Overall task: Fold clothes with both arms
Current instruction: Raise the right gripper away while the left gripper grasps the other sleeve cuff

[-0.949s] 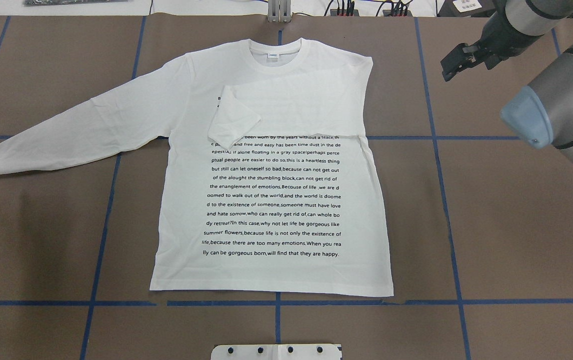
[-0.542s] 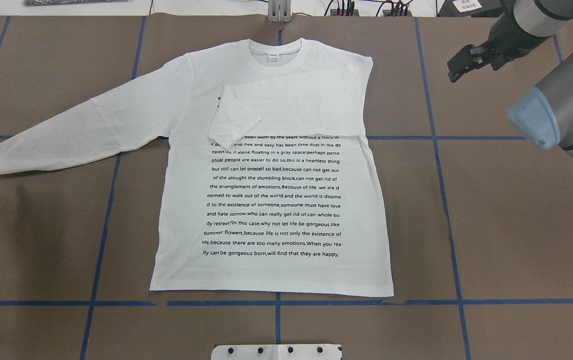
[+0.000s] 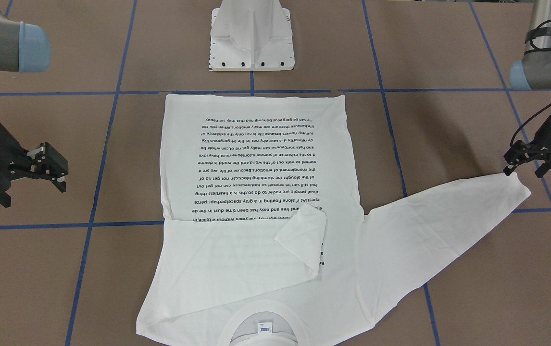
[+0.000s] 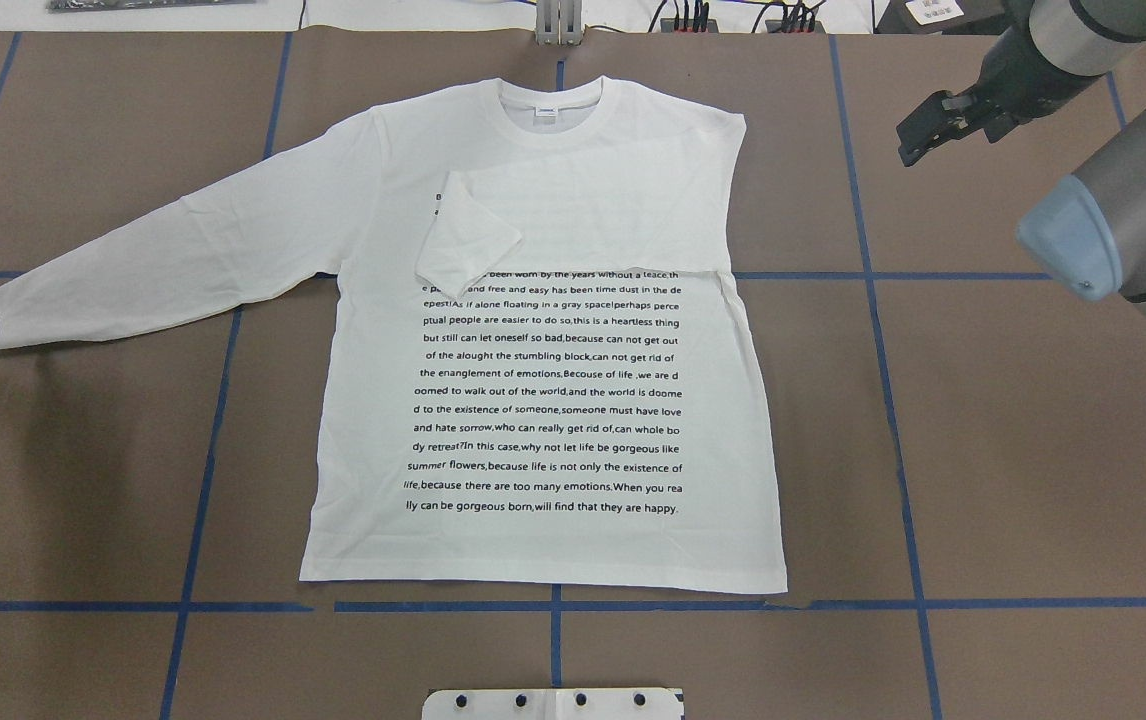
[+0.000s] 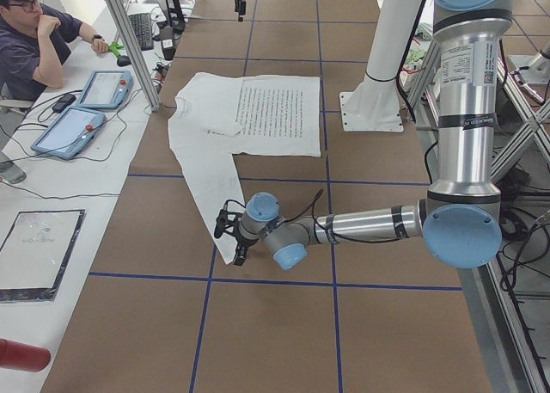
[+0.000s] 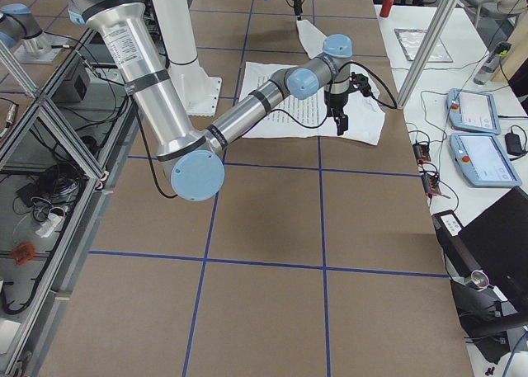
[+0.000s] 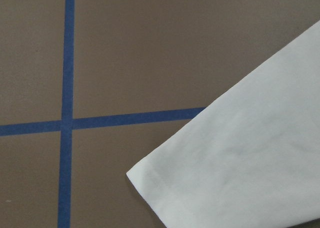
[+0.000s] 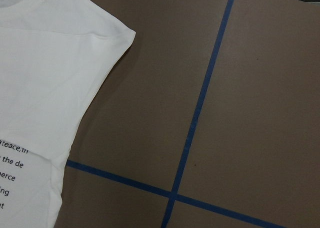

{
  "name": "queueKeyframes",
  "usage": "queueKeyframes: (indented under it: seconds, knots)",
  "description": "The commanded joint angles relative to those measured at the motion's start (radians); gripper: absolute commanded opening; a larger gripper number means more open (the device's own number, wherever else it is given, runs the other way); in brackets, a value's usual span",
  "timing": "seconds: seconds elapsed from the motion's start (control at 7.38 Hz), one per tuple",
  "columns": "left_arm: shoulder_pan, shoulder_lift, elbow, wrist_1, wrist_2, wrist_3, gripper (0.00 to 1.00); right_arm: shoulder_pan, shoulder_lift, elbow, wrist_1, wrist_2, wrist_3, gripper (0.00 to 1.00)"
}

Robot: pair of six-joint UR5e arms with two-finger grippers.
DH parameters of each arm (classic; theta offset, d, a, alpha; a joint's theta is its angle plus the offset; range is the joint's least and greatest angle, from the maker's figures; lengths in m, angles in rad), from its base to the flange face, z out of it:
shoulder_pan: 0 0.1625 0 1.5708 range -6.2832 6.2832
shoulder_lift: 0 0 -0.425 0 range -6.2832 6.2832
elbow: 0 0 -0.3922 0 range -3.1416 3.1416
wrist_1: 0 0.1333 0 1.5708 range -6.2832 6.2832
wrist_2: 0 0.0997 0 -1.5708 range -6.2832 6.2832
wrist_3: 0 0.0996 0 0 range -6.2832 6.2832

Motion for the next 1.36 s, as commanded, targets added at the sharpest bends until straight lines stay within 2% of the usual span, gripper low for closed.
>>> queueKeyframes:
  seconds: [0.0,0.14,0.27,0.41,0.68,1.08,1.22]
  knots:
    - [0.041,-0.006,0.010,-0.026,0.000,-0.038,0.94,0.000,-0.001,0.001,0.000,0.000,0.000,1.00]
    - [0.047,-0.006,0.019,-0.029,0.000,-0.038,0.94,0.000,-0.001,-0.001,0.000,0.000,0.000,1.00]
    - [0.049,-0.006,0.026,-0.037,0.000,-0.038,0.89,0.000,-0.001,0.001,0.000,0.000,0.000,1.00]
    - [0.049,-0.006,0.030,-0.038,0.000,-0.040,0.76,0.000,-0.001,0.001,0.000,0.000,0.000,1.00]
    - [0.047,-0.006,0.031,-0.038,-0.001,-0.042,0.03,0.000,0.001,0.004,0.000,0.000,0.000,1.00]
    - [0.047,-0.007,0.011,-0.040,-0.011,-0.034,0.00,0.000,0.001,0.006,0.000,0.000,0.000,1.00]
    - [0.046,-0.007,-0.027,-0.039,-0.023,-0.034,0.00,0.000,0.001,0.006,0.000,-0.002,0.002,1.00]
